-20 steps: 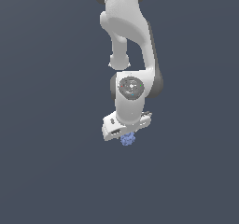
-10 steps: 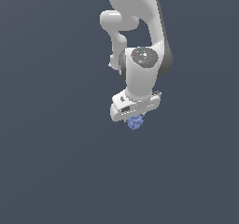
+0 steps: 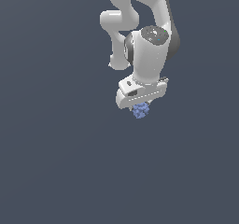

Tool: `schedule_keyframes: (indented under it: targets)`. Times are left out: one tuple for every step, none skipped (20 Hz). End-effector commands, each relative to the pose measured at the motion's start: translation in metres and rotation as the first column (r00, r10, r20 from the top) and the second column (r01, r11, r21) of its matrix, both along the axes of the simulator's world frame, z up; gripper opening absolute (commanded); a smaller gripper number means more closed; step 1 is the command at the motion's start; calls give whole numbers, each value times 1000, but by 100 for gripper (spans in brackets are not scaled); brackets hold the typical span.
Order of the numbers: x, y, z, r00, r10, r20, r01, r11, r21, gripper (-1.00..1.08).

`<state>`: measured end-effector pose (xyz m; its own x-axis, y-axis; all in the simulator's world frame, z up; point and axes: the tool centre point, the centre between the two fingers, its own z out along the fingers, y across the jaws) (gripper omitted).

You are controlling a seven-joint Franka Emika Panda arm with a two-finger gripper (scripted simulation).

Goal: Pick up the object and move it to a goal position.

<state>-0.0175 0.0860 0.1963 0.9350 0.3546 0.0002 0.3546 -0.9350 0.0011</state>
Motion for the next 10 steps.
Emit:
schedule_keyframes:
  targets:
    - [-5, 3, 5, 1000, -1, -1, 1, 1000, 0, -100]
    - [-6, 4, 6, 1000, -1, -1, 1, 1000, 0, -100]
    - [-6, 4, 7, 1000, -1, -1, 1, 1000, 0, -100]
    - [-6, 4, 8, 1000, -1, -1, 1, 1000, 1, -100]
    - [-6, 4, 8, 1000, -1, -1, 1, 1000, 1, -100]
    - [-6, 4, 8, 1000, -1, -1, 1, 1000, 1, -100]
    - [-5, 4, 7, 1000, -1, -1, 1, 1000, 1, -100]
    - [-4, 4, 6, 1000, -1, -1, 1, 1000, 1, -100]
    - [-4, 3, 6, 1000, -1, -1, 1, 1000, 1, -100]
    - [-4, 3, 6, 1000, -1, -1, 1, 1000, 1, -100]
